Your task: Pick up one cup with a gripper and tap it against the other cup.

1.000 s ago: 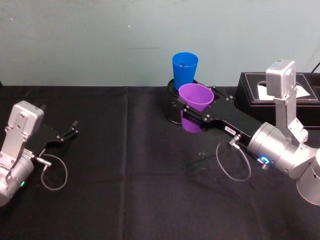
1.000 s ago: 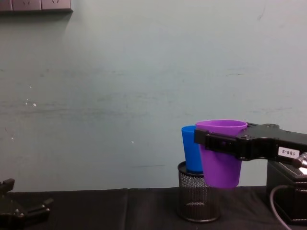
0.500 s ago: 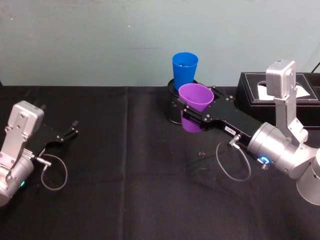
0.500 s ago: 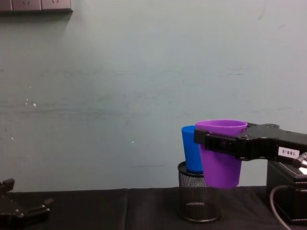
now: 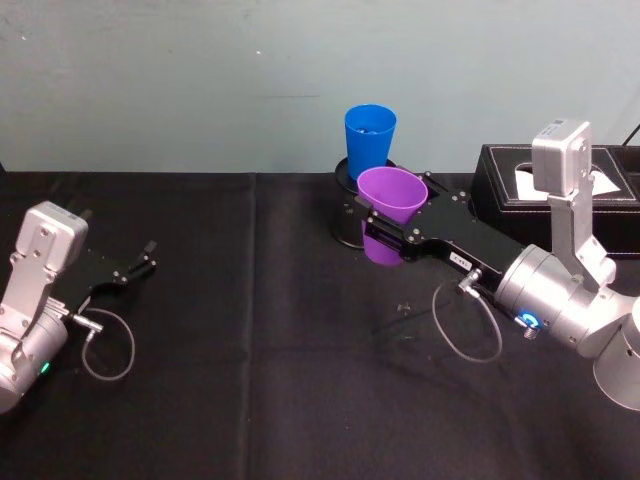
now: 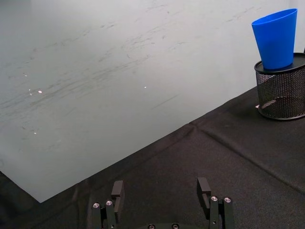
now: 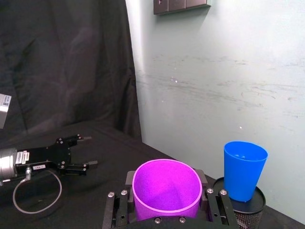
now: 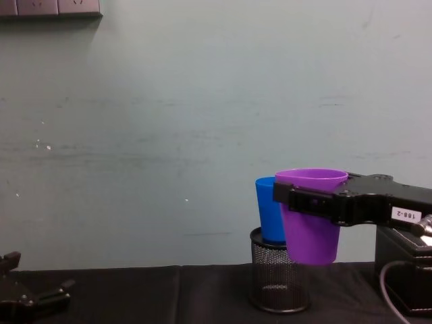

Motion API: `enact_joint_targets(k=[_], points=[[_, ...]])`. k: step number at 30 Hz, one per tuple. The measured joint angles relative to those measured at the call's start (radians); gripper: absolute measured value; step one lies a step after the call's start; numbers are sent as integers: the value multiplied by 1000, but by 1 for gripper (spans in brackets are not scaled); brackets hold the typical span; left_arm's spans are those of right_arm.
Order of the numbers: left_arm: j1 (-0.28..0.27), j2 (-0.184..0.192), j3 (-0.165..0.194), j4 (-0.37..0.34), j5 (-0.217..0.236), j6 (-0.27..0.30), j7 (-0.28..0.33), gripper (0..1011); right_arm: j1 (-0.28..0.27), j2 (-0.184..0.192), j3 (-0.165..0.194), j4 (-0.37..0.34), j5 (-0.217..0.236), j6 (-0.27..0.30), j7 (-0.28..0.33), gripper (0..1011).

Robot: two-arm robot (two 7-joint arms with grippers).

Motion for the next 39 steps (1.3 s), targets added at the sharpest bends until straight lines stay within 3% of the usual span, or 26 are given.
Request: enact_joint_targets(k=[39], points=[[0,0,0,0,0,0,0,1000,0,0,0,0,0,0,0,736]])
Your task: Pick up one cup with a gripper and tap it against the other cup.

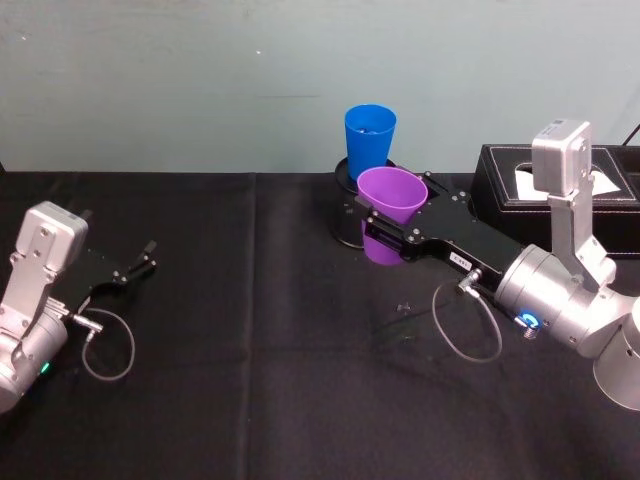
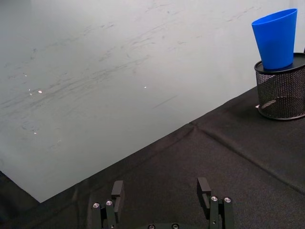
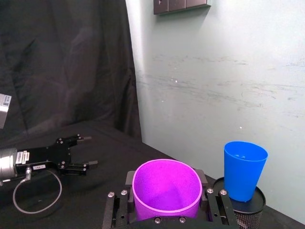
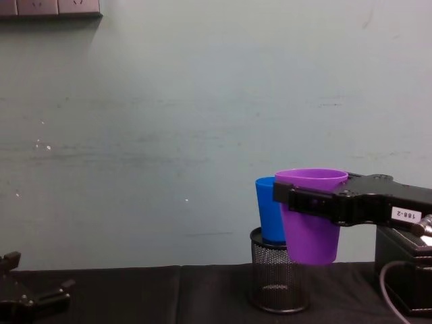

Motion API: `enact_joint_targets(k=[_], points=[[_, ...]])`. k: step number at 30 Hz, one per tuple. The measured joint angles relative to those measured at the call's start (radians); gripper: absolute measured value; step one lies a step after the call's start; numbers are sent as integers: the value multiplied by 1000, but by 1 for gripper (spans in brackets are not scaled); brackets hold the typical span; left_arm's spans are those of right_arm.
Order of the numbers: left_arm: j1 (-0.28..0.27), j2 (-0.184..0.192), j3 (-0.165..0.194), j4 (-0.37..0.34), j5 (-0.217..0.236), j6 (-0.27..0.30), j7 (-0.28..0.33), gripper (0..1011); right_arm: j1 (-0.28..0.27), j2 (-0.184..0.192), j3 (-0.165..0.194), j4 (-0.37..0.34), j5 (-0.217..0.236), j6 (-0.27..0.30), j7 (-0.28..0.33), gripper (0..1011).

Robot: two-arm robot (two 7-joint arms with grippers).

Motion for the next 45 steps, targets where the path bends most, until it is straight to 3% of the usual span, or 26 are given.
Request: enact_joint_targets(k=[45], points=[[0,0,0,0,0,0,0,1000,0,0,0,0,0,0,0,736]])
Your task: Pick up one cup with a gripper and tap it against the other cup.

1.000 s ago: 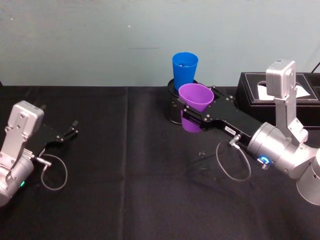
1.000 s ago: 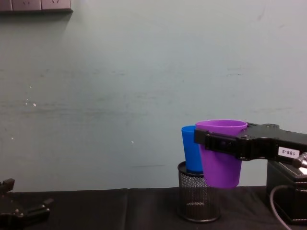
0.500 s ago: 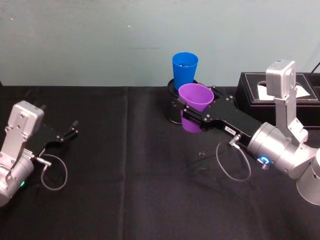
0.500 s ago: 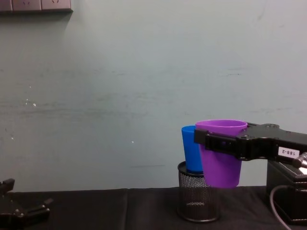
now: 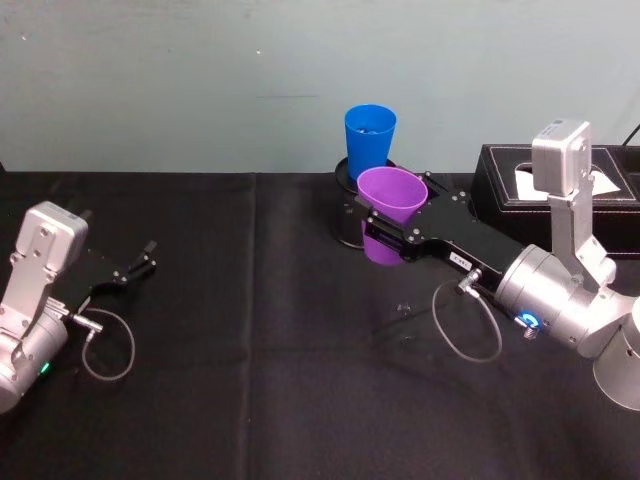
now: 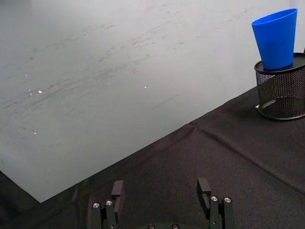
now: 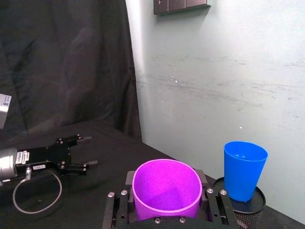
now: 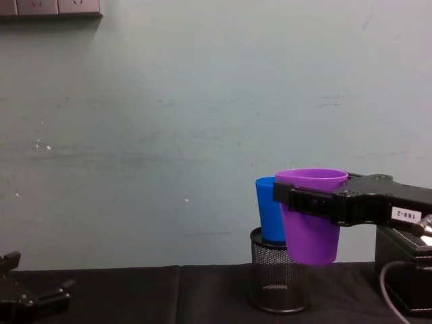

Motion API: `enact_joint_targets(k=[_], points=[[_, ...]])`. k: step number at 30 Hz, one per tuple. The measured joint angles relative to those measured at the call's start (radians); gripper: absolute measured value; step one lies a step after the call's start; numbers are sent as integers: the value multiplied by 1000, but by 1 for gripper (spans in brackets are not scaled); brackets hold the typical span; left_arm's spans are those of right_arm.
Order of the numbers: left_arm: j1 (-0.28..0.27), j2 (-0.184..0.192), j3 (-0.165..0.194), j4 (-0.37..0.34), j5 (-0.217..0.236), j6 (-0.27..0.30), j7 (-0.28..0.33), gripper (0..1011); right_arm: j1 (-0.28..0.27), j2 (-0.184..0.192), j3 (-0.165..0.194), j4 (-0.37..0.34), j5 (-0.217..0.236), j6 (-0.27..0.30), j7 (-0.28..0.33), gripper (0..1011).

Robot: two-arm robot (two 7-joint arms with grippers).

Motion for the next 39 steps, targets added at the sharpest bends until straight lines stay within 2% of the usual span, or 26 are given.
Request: enact_joint_targets(k=[1,3,4,7,13,22,39], points=[[0,0,0,0,0,0,0,1000,20,-4,-12,39,20,12,5,736],[0,0,0,0,0,0,0,1000,24,-5,-14,47,21,12,5,736],[0,0,0,0,0,0,0,1000,47,-20,-24,89,15,14,-2,735],[0,0,0,0,0,0,0,1000,81,-44,-39,149,2,15,-10,736],[0,0,0,0,0,0,0,1000,102,-57,-48,182,-8,11,-11,736],[0,0,0,0,0,0,0,1000,130,-75,-43,220,-24,5,-32,735],[0,0,0,0,0,0,0,1000,234,-143,-37,369,-54,-15,-39,736]])
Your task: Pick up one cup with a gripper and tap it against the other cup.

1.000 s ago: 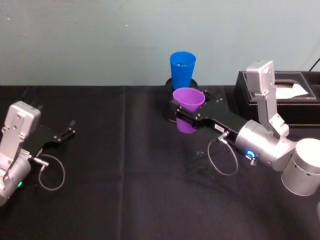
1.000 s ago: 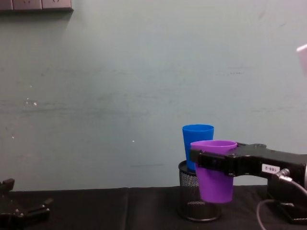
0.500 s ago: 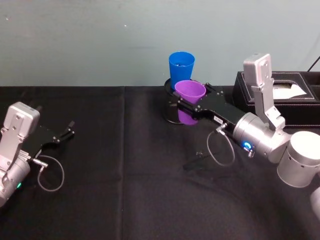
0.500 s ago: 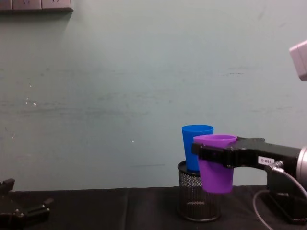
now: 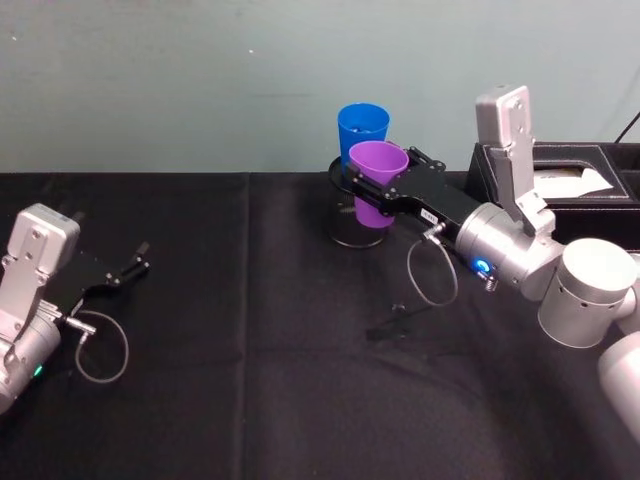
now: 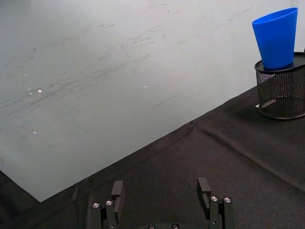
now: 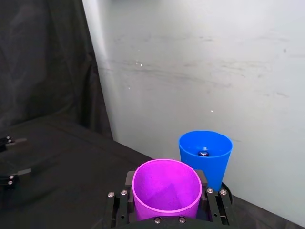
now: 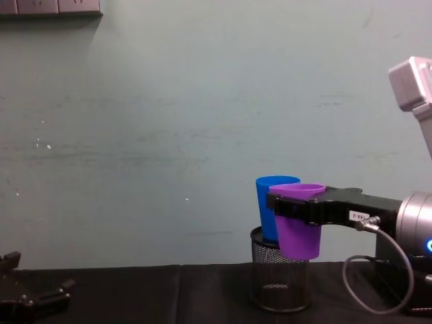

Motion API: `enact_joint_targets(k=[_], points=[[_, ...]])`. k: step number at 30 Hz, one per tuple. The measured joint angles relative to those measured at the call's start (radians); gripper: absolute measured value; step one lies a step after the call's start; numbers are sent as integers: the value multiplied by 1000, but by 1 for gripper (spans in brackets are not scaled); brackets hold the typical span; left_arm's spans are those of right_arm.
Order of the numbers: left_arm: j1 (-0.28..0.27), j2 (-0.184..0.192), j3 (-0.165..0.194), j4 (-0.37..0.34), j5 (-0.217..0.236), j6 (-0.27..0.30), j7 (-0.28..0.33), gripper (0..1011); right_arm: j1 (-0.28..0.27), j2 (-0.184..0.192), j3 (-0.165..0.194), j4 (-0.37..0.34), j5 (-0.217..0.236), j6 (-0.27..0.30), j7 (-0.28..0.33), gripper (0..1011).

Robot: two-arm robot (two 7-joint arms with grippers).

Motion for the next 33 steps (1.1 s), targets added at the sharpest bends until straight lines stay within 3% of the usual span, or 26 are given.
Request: enact_joint_targets(k=[33], points=[[0,0,0,0,0,0,0,1000,124,-75,15,187,-40,-37,15,736]])
